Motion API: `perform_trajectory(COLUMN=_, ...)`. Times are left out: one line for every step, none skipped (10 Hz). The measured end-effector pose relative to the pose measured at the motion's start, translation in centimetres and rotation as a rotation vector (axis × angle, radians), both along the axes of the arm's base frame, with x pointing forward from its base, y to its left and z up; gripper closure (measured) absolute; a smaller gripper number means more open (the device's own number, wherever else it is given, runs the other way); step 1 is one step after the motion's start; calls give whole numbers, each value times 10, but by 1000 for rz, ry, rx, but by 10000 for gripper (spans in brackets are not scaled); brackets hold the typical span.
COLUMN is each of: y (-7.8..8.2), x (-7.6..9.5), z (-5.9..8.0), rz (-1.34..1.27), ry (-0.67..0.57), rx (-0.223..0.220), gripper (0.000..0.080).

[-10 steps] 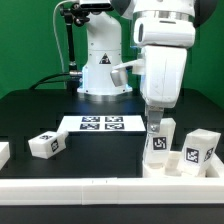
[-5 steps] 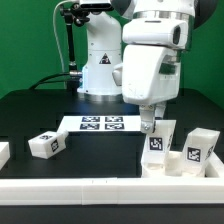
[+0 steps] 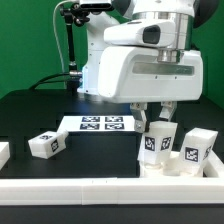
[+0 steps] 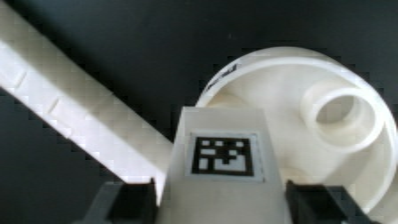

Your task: Assemble stool

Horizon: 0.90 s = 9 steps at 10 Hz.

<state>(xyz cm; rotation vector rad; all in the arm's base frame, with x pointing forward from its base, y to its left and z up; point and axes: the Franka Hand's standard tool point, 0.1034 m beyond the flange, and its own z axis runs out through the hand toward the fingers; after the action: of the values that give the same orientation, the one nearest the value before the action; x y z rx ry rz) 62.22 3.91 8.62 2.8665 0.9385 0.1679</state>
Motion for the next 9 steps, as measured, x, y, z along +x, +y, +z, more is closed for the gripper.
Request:
perform_trajectory(y=0, x=0, z=0, rz=-116, ry=-4, rx=31, gripper=450)
perform_trajectory(y=1, x=0, z=-1, rz=-200, ry=-7, rx=54, gripper=450)
perform_trajectory(y=1, x=0, z=-1, rz=-301, ry=-10, rx=80, gripper=450)
perform_trajectory(y=1, x=-1, z=-2, rz=-385, ry=-12, rx=101, gripper=453)
perform_trajectory(y=3, x=0, z=-1, rz=-467, ry=-17, rx=116, gripper=454)
perform_trajectory(y=3, x=0, z=-1, rz=-532, ry=-21, rx=126, gripper=454)
perform_trajectory(y=3, x=-1, z=-2, rz=-580, ry=-23, rx=132, gripper=456)
perform_trajectory(y=4, x=-1, z=-2, rz=-643, ry=-26, rx=143, gripper=456)
perform_trajectory(y=5, x=-1, z=-2, rz=-704, ry=-27, rx=155, gripper=456)
